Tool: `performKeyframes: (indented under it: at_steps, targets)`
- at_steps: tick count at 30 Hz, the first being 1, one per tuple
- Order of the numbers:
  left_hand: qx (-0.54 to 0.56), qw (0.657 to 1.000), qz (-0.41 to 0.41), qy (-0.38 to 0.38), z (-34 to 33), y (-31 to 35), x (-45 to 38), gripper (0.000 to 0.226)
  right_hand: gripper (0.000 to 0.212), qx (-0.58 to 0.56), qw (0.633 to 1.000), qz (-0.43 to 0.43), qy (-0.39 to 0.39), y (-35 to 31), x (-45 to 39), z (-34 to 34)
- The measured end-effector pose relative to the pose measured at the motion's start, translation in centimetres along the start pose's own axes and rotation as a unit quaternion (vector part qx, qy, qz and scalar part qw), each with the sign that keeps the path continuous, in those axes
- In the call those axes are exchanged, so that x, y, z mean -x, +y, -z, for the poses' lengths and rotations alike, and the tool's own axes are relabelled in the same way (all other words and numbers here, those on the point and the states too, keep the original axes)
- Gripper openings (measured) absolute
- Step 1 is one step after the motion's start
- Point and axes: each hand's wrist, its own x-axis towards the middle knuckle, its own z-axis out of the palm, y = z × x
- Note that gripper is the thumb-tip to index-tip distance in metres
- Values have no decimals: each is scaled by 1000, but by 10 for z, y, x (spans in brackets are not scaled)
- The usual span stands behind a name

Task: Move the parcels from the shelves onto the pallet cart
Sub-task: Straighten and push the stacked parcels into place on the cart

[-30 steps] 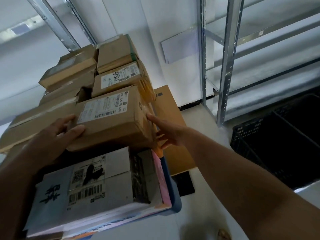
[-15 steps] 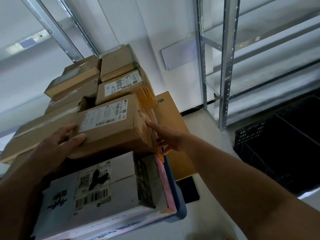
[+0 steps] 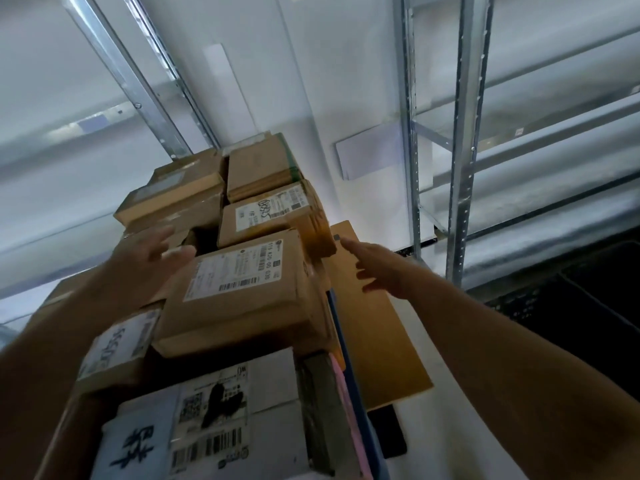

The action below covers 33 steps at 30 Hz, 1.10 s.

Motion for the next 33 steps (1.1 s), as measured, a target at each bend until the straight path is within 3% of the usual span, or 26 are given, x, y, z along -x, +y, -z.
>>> performKeyframes:
  at_steps: [5,10,20,24,27,28,31,33]
  targets:
    - [-96,995,-4,10,-23,41,-28,56,21,-3,998,61,5,-39,-16,9]
    - [-118,993,6,-15,-43,59,-43,44,36,10,997,71,7,-61,-34,10]
    - [-197,977,42,-64,-47,47,-60,33,33,32,990,80,-108,-67,-57,-1]
    - [-218,972,50,-68,-49,40,-63,50,43,39,992,51,-106,-53,-75,4]
    - [-326,944,-44,25,-45,33,-65,58,61,-7,992,-29,-121,-37,-85,3]
    - [-342,938,-38,34,-43,30,-68,64,67,-17,990,-46,-129,-32,-88,2]
    - [-343,935,54,-72,-40,18,-80,89,78,-44,982,-74,-169,-22,-94,-3]
    - [-290,948,86,-103,-40,11,-82,91,77,-54,976,-73,-198,-19,-97,-6]
